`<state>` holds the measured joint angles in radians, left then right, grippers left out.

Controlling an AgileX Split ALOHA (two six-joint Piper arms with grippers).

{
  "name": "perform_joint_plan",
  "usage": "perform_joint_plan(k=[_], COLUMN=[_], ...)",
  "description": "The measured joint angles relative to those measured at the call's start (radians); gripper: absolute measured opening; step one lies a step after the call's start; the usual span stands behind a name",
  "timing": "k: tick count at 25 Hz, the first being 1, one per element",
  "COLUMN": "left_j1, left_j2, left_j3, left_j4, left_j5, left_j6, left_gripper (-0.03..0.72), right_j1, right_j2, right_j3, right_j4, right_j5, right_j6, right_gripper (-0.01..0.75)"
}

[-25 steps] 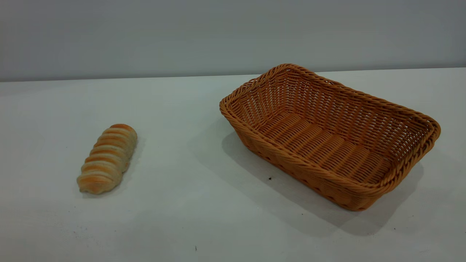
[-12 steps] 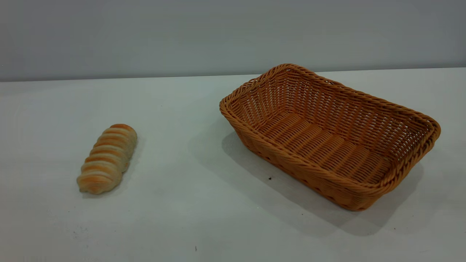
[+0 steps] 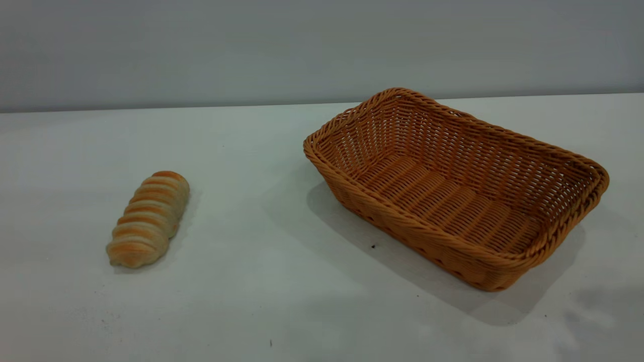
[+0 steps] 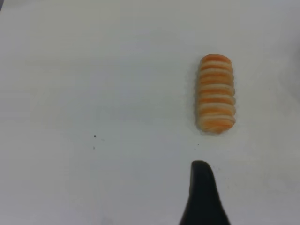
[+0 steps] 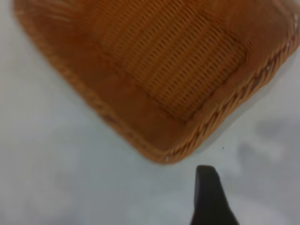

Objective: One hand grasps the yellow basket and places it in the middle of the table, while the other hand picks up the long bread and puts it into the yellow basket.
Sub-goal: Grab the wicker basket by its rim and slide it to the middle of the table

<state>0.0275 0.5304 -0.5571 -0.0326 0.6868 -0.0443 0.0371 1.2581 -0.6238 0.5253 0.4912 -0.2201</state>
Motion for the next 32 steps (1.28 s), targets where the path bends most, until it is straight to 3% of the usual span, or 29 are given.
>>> perform_joint_plan(k=[5,9,25,28,32], left_j1=[0.0,0.0,0.0,0.0,0.0], left_j2=[0.0,0.0,0.0,0.0,0.0], left_j3=[0.0,0.0,0.0,0.0,0.0], left_j4=[0.0,0.0,0.0,0.0,0.0], left_j5=[0.0,0.0,-0.004,-0.004,-0.004], left_j6=[0.0,0.001,0.001,0.001,0.001], left_gripper=[0.559,0.559,0.559,0.559,0.559], right_j1=[0.0,0.0,0.0,0.0,-0.002], right_j2=[0.213,0.316,0.74,0.811,0.83], right_j3=[-0.007,-0.009,-0.227,-0.277,-0.323], right_j4=[0.102,0.162,0.411,0.443,0.482], right_j5=[-0.137,-0.186,-0.192,-0.189,-0.158], right_j6=[-0.031,-0.059,-0.207,-0.206,-0.189], right_gripper=[0.507,0.507,0.498,0.414,0.121])
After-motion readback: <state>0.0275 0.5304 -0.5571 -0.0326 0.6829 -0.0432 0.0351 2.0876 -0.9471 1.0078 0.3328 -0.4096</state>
